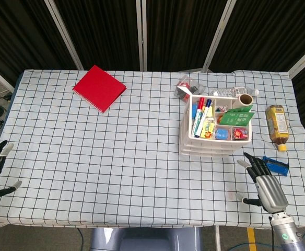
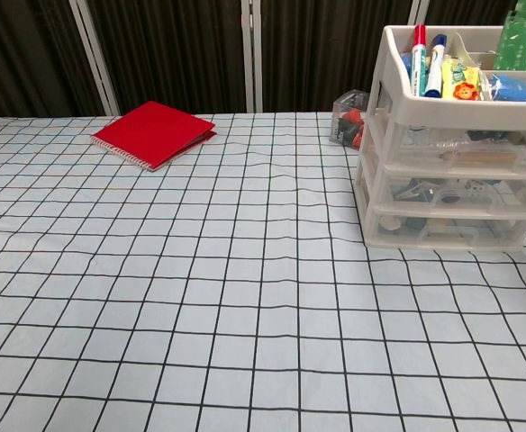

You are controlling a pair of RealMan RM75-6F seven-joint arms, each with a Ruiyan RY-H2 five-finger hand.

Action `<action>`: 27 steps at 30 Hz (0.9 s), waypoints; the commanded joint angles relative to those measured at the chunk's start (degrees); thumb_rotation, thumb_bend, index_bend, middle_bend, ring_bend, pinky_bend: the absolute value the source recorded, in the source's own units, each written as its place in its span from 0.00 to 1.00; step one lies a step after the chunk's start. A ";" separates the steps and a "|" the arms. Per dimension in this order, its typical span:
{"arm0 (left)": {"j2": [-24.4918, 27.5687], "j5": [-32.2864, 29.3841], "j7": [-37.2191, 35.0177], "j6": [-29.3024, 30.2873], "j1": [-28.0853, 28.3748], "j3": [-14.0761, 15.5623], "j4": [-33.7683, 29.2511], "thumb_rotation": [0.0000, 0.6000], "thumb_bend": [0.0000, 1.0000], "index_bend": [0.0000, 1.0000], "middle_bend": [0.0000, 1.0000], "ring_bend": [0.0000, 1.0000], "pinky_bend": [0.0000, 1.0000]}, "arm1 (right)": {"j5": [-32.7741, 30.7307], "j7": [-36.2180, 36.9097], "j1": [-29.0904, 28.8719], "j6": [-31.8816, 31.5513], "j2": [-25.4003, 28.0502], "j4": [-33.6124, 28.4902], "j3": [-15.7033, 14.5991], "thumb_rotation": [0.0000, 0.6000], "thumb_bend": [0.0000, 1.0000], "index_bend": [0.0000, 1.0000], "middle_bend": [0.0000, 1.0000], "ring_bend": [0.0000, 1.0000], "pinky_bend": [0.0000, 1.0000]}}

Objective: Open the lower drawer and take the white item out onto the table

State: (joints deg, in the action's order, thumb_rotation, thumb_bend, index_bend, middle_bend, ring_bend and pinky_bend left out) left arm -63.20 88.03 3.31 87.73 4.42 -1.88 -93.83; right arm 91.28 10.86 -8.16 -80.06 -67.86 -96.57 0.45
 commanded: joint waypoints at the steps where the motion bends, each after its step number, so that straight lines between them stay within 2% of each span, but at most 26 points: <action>1: 0.05 0.26 -0.09 0.33 -0.12 0.01 -0.10 1.00 0.11 0.00 0.00 0.00 0.00 | -1.86 7.26 -2.10 1.90 -3.01 -3.81 2.12 1.00 0.04 0.04 0.23 0.23 0.38; 5: 0.07 0.44 -0.40 0.65 -0.25 -0.01 -0.06 1.00 0.11 0.00 0.00 0.00 0.00 | -7.21 14.22 -4.04 5.78 -5.10 -6.83 4.48 1.00 0.08 0.05 0.59 0.60 0.61; 8: 0.09 0.49 -0.66 0.75 -0.24 -0.10 0.01 1.00 0.11 0.00 0.00 0.00 0.00 | -10.69 17.58 -5.19 9.05 -5.63 -8.14 5.41 1.00 0.16 0.05 0.77 0.77 0.69; 10: 0.06 0.48 -0.74 0.77 -0.21 -0.18 0.09 1.00 0.11 0.00 0.00 0.00 0.00 | -12.14 19.50 -5.77 10.86 -5.95 -8.52 5.68 1.00 0.22 0.05 0.84 0.84 0.71; 13: 0.02 0.54 -0.87 0.72 -0.17 -0.19 0.20 1.00 0.11 0.00 0.00 0.00 0.00 | -14.47 23.18 -6.85 14.60 -6.73 -8.87 5.79 1.00 0.30 0.05 0.89 0.89 0.73; 17: 0.02 0.71 -1.15 0.98 -0.24 -0.24 0.28 1.00 0.11 0.00 0.00 0.00 0.00 | -15.81 25.97 -7.23 16.00 -8.09 -8.26 6.30 1.00 0.36 0.05 0.91 0.91 0.75; 27: -0.05 0.80 -1.25 1.17 -0.27 -0.35 0.41 1.00 0.11 0.00 0.00 0.00 0.00 | -17.41 27.40 -7.63 17.08 -9.80 -7.19 7.25 1.00 0.42 0.04 0.91 0.91 0.75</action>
State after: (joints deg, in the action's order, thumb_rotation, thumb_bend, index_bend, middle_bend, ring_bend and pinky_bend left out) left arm -63.24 88.80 2.05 88.88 4.16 -2.24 -93.42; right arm 73.99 38.21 -15.80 -62.99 -77.55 -103.83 7.63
